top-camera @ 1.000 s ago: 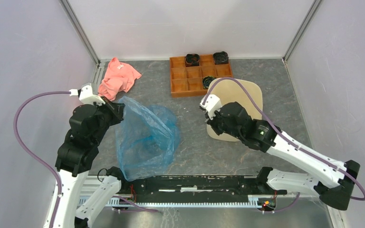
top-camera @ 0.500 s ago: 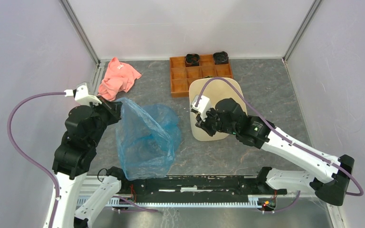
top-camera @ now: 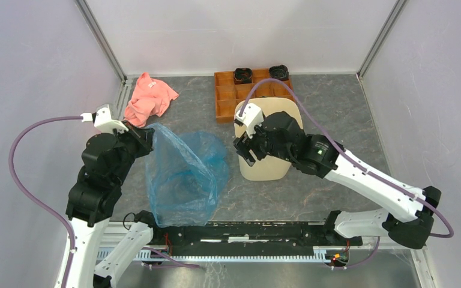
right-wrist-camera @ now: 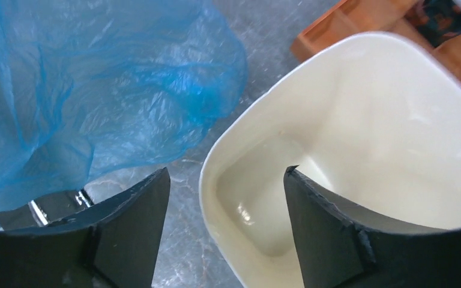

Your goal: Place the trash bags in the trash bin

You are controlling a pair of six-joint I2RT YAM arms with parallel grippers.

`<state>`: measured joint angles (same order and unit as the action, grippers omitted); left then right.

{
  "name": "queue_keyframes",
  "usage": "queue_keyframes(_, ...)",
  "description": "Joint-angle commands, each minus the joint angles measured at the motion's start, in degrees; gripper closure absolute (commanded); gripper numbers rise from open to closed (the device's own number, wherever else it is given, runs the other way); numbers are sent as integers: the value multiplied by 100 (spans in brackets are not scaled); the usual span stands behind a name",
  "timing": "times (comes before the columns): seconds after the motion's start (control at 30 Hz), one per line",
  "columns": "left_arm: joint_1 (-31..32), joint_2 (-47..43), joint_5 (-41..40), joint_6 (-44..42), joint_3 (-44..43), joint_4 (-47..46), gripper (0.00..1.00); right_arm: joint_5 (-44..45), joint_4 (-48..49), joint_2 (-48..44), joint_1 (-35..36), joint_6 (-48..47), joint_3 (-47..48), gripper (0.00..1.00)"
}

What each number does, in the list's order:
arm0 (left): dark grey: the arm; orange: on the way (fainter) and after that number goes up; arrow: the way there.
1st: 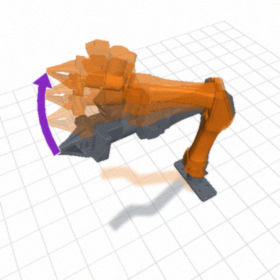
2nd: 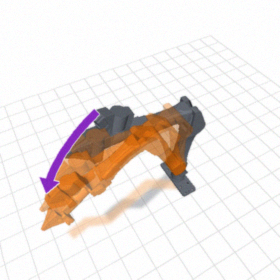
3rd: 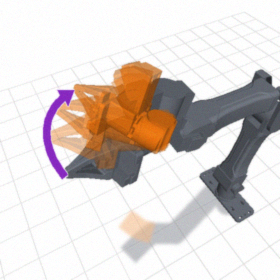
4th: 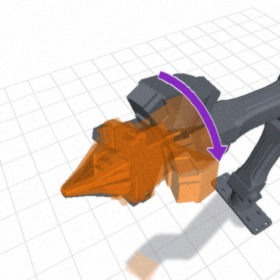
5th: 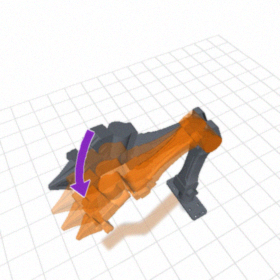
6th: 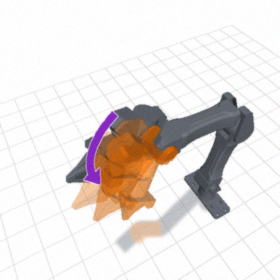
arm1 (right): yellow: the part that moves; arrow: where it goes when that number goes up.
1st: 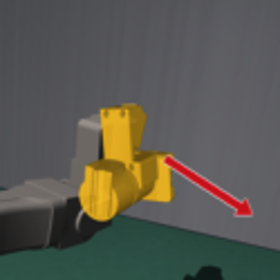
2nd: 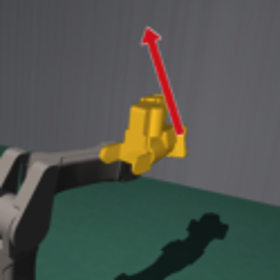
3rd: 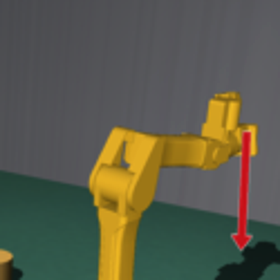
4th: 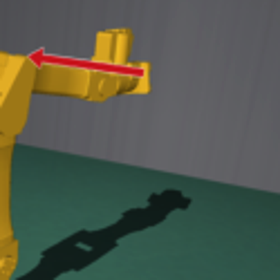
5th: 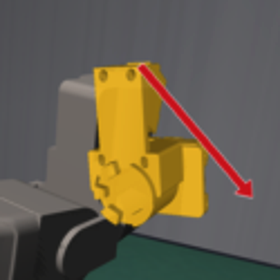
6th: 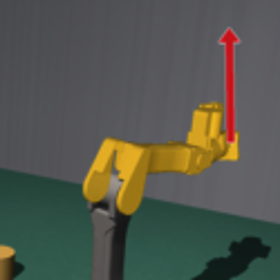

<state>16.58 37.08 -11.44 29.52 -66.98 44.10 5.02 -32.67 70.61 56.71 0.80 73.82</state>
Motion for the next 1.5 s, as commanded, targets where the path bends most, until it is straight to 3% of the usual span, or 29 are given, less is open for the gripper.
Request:
queue_keyframes(0.0,3,1,83,-78,-236,-289,98,1053,-480,45,226,-190,843,21)
queue_keyframes(0.23,-1,-11,188,-95,-324,-305,98,345,-58,400,807,-9,1632,11)
queue_keyframes(0.43,3,-35,237,-80,-240,-304,98,-417,1173,773,1244,927,1370,8)
queue_keyframes(0.63,-1,-26,291,-139,-236,-288,98,-64,1798,1237,1611,1438,1291,6)
queue_keyframes(0.7,-2,-26,299,-139,-256,-288,98,538,1705,1529,1690,1436,1342,8)
queue_keyframes(0.83,2,-47,342,-151,-336,-277,98,1942,1463,2142,1751,1194,1486,19)
queue_keyframes(0.93,3,-26,315,-193,-414,-204,98,1948,1599,2403,1749,1057,1521,31)
queue_keyframes(1.03,1,-11,240,-255,-438,-133,98,1879,1885,2413,1731,1055,1478,73)
queue_keyframes(1.13,3,-4,179,-300,-434,-33,98,1851,2118,2200,1545,1154,1360,99)
queue_keyframes(1.17,1,0,167,-312,-430,10,97,1617,2242,2100,1386,1219,1270,100)
queue_keyframes(1.27,2,-16,155,-369,-398,173,81,550,2583,1982,826,1618,1073,100)
queue_keyframes(1.47,2,-153,163,-428,-473,817,18,-717,3216,1968,-55,2203,756,99)
